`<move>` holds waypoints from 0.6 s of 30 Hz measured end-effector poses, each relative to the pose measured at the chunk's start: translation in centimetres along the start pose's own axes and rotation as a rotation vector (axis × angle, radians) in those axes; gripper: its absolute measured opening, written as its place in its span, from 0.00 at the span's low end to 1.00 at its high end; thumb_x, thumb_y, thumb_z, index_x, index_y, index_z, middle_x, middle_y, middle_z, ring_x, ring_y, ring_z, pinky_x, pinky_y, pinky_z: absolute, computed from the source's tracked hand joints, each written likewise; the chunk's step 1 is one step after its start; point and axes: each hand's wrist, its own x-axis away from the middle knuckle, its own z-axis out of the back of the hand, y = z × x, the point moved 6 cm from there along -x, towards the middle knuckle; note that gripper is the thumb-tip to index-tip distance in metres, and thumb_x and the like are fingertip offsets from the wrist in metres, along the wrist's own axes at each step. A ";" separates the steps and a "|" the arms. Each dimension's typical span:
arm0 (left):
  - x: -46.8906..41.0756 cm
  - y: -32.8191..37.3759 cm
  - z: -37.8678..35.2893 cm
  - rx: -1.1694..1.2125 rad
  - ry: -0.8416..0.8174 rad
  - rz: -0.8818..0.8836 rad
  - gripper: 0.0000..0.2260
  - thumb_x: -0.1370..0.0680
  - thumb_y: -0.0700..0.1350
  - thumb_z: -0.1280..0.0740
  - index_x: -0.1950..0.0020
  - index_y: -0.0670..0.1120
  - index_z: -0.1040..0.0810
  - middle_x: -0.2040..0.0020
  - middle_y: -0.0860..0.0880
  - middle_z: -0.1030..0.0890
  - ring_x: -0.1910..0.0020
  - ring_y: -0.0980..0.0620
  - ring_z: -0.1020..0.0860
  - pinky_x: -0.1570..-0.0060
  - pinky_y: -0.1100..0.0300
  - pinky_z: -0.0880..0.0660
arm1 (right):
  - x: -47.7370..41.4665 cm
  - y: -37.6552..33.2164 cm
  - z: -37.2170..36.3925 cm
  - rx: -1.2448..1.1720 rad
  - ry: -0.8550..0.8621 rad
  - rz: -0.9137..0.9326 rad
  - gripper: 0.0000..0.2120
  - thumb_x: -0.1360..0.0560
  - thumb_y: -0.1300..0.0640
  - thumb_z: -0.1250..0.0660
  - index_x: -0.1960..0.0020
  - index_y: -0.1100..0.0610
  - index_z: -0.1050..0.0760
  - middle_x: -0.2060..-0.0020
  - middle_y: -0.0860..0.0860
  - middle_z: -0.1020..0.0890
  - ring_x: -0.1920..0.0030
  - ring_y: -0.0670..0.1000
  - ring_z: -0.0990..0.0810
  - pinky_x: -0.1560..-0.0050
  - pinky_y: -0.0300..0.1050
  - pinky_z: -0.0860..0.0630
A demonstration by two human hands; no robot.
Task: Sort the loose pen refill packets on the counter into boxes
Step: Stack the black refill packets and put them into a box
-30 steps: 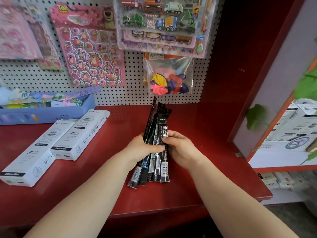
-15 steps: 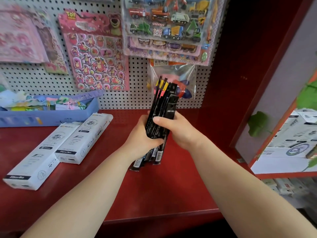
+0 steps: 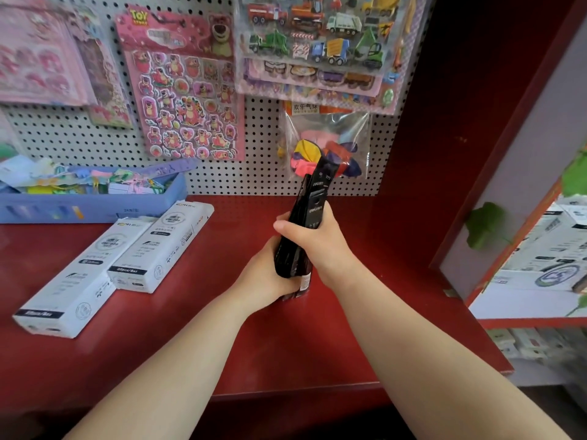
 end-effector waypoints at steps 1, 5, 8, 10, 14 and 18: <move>-0.1 -0.1 0.0 0.008 0.007 -0.002 0.22 0.34 0.42 0.30 0.42 0.50 0.32 0.58 0.56 0.23 0.58 0.56 0.23 0.61 0.62 0.27 | -0.1 0.1 0.0 0.006 0.033 -0.002 0.15 0.32 0.66 0.29 0.54 0.53 0.33 0.59 0.53 0.22 0.57 0.50 0.22 0.52 0.43 0.24; 0.1 -0.3 0.1 0.096 0.056 0.025 0.15 0.32 0.38 0.30 0.52 0.51 0.32 0.63 0.56 0.24 0.65 0.62 0.23 0.70 0.73 0.30 | -0.8 -0.4 0.1 -0.062 0.116 -0.013 0.11 0.30 0.69 0.33 0.61 0.55 0.32 0.68 0.51 0.24 0.66 0.50 0.22 0.57 0.44 0.24; -0.2 -0.2 0.6 0.185 0.086 0.025 0.17 0.33 0.38 0.29 0.58 0.56 0.33 0.68 0.55 0.23 0.77 0.63 0.25 0.75 0.72 0.30 | -1.2 -1.2 0.5 -0.072 0.140 0.026 0.10 0.30 0.67 0.32 0.58 0.57 0.32 0.67 0.51 0.22 0.63 0.51 0.21 0.53 0.48 0.23; -0.4 -0.4 0.4 0.172 0.065 0.015 0.16 0.33 0.39 0.29 0.55 0.54 0.32 0.69 0.55 0.21 0.75 0.62 0.24 0.72 0.70 0.28 | -1.2 -1.0 0.5 -0.026 0.103 0.017 0.17 0.31 0.64 0.29 0.46 0.58 0.31 0.55 0.54 0.21 0.51 0.53 0.21 0.44 0.50 0.24; -0.5 -1.5 -0.6 0.124 0.052 0.033 0.26 0.37 0.45 0.26 0.42 0.48 0.31 0.52 0.52 0.20 0.54 0.53 0.20 0.59 0.61 0.25 | -0.5 1.4 0.9 0.014 0.073 -0.077 0.32 0.32 0.62 0.28 0.33 0.54 0.38 0.45 0.49 0.25 0.44 0.47 0.25 0.43 0.41 0.27; -0.6 -1.6 -0.8 0.133 0.045 0.022 0.23 0.34 0.41 0.28 0.42 0.48 0.30 0.53 0.53 0.21 0.55 0.57 0.22 0.59 0.64 0.25 | -0.5 2.1 0.9 0.024 0.096 -0.088 0.22 0.32 0.63 0.29 0.41 0.58 0.31 0.50 0.54 0.21 0.48 0.52 0.22 0.44 0.47 0.25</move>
